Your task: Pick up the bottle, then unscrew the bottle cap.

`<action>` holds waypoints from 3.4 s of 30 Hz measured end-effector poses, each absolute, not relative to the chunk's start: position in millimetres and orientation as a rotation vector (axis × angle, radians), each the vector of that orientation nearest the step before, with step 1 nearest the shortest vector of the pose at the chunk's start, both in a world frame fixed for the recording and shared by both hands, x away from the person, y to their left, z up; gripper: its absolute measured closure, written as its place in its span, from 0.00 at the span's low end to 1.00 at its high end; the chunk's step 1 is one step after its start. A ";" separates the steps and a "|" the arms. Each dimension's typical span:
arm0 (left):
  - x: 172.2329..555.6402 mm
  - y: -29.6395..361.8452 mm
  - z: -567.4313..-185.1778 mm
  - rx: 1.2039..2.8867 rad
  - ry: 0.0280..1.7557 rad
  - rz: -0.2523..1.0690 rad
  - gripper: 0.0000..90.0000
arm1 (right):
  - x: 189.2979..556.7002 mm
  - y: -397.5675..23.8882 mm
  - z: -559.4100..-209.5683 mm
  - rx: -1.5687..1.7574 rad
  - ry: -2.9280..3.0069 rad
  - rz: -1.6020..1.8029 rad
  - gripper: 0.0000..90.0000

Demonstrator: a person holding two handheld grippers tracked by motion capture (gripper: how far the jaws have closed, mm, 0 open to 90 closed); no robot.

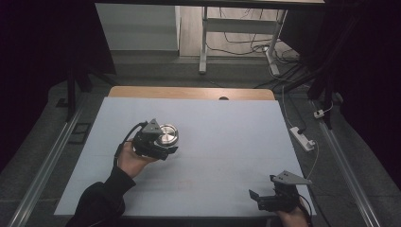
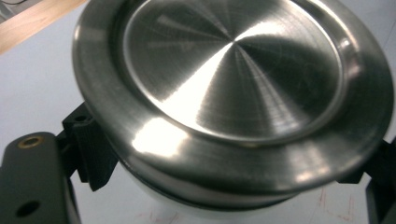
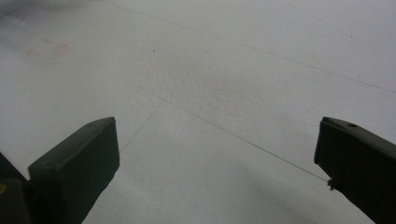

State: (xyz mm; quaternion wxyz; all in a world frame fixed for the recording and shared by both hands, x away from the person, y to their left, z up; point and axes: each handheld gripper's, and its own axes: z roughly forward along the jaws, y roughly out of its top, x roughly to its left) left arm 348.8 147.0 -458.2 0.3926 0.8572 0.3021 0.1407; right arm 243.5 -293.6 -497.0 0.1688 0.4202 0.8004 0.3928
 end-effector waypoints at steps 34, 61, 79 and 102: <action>358.1 87.2 -444.2 2.212 0.608 0.298 0.17 | 244.5 -293.9 -497.4 1.198 2.287 1.125 0.00; 354.1 91.4 -447.2 2.186 0.570 0.252 0.17 | 246.7 -272.3 -476.9 1.097 2.295 1.251 0.00; 350.9 95.3 -447.5 2.173 0.527 0.214 0.17 | 271.3 -215.7 -448.1 0.822 2.362 1.372 0.00; 341.5 86.4 -445.0 2.190 0.473 0.195 0.17 | 315.1 -146.6 -414.3 0.760 2.373 1.353 0.00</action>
